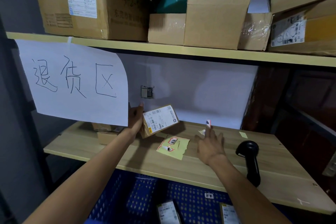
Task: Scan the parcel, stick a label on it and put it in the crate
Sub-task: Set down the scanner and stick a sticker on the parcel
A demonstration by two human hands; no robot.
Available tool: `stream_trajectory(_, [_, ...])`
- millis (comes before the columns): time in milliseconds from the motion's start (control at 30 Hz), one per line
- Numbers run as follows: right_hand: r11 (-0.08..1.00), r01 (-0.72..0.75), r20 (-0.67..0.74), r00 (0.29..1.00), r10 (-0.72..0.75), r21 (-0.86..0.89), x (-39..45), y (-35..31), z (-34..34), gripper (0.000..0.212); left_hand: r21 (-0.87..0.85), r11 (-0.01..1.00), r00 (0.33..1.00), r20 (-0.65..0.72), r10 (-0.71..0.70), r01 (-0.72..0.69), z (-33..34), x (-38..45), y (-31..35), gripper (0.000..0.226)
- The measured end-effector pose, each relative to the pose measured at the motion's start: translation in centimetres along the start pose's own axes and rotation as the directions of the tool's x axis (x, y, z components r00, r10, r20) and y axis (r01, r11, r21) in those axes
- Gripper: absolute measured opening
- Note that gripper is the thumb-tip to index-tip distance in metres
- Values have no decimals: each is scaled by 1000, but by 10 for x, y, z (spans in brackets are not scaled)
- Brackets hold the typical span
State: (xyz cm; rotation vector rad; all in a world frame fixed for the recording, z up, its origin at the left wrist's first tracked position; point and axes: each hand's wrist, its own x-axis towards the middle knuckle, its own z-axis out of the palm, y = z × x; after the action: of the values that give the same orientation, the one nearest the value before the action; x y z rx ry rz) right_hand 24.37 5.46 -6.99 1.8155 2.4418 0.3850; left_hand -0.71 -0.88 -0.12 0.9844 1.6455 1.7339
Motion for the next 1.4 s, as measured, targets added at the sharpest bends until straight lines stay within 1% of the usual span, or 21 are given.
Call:
stream_trajectory(67, [990, 27, -119, 993, -10, 140, 0, -5, -5, 41, -22, 999, 999, 1, -34, 34, 0, 3, -3, 40])
stream_trajectory(133, [943, 164, -215, 971, -104, 288, -5, -21, -14, 44, -49, 997, 998, -1, -56, 56, 1, 2, -4, 39])
stream_trajectory(167, [909, 234, -236, 959, -158, 344, -10, -33, -21, 47, -70, 996, 998, -8, -63, 62, 2, 2, -4, 39])
stream_trajectory(233, [864, 280, -212, 955, -207, 419, -20, -61, -32, 50, -106, 991, 996, -26, -81, 78, 5, -2, -3, 43])
stream_trajectory(300, [843, 240, -158, 970, -186, 481, -22, -81, -32, 46, -130, 987, 994, -40, -102, 96, 7, -5, -2, 52])
stream_trajectory(367, [819, 177, -135, 983, -123, 545, -18, -88, -26, 28, -133, 985, 993, -37, -112, 106, 6, -6, -2, 54])
stream_trajectory(433, [752, 87, -88, 995, -39, 653, -15, -86, -23, 19, -128, 985, 992, -22, -122, 118, 2, -5, 2, 55])
stream_trajectory(533, [582, 4, -12, 1000, 10, 813, -3, -74, -10, 13, -166, 975, 989, 17, -149, 150, -4, -3, 7, 56])
stream_trajectory(600, [485, 9, -22, 1000, 22, 874, 19, -59, 14, 15, -198, 968, 988, 21, -153, 154, -6, -1, 6, 56])
stream_trajectory(667, [372, 31, -56, 997, 56, 928, 10, -47, -3, 22, -201, 964, 985, 28, -170, 173, -7, -2, 5, 58])
stream_trajectory(733, [164, 69, -89, 990, 113, 984, -10, -40, -38, 15, -194, 959, 978, 38, -205, 208, -5, -5, 7, 61])
stream_trajectory(800, [-47, 99, -95, 992, 79, 994, -17, -33, -57, 14, -190, 952, 971, 50, -233, 238, -1, -7, 6, 63])
stream_trajectory(867, [-175, 148, -150, 989, 0, 973, -25, -30, -73, 12, -238, 929, 959, 83, -270, 282, 5, -10, 8, 65])
stream_trajectory(900, [-200, 172, -179, 984, -20, 965, -28, -30, -79, 11, -257, 913, 949, 108, -298, 316, 8, -10, 7, 68])
stream_trajectory(933, [-211, 193, -203, 979, -30, 958, -30, -31, -84, 11, -278, 892, 934, 148, -327, 356, 12, -10, 7, 70])
stream_trajectory(1000, [-156, 251, -253, 967, 5, 955, -30, -34, -90, 9, -325, 838, 896, 239, -375, 438, 18, -14, 8, 72])
stream_trajectory(1100, [-65, 301, -302, 953, 2, 951, -33, -42, -92, 31, -347, 796, 865, 281, -417, 496, 28, -14, 5, 78])
stream_trajectory(1133, [-18, 319, -319, 948, -2, 948, -34, -44, -91, 34, -342, 801, 866, 283, -412, 492, 31, -15, 5, 75])
stream_trajectory(1233, [180, 355, -367, 929, 37, 917, -36, -45, -86, 25, -343, 818, 879, 300, -371, 462, 37, -21, 10, 47])
stream_trajectory(1333, [296, 356, -398, 913, 93, 886, -37, -39, -85, 28, -297, 834, 867, 340, -363, 466, 37, -26, 15, 47])
stream_trajectory(1400, [376, 357, -422, 900, 107, 855, -38, -35, -87, 25, -252, 860, 868, 358, -344, 444, 34, -28, 17, 41])
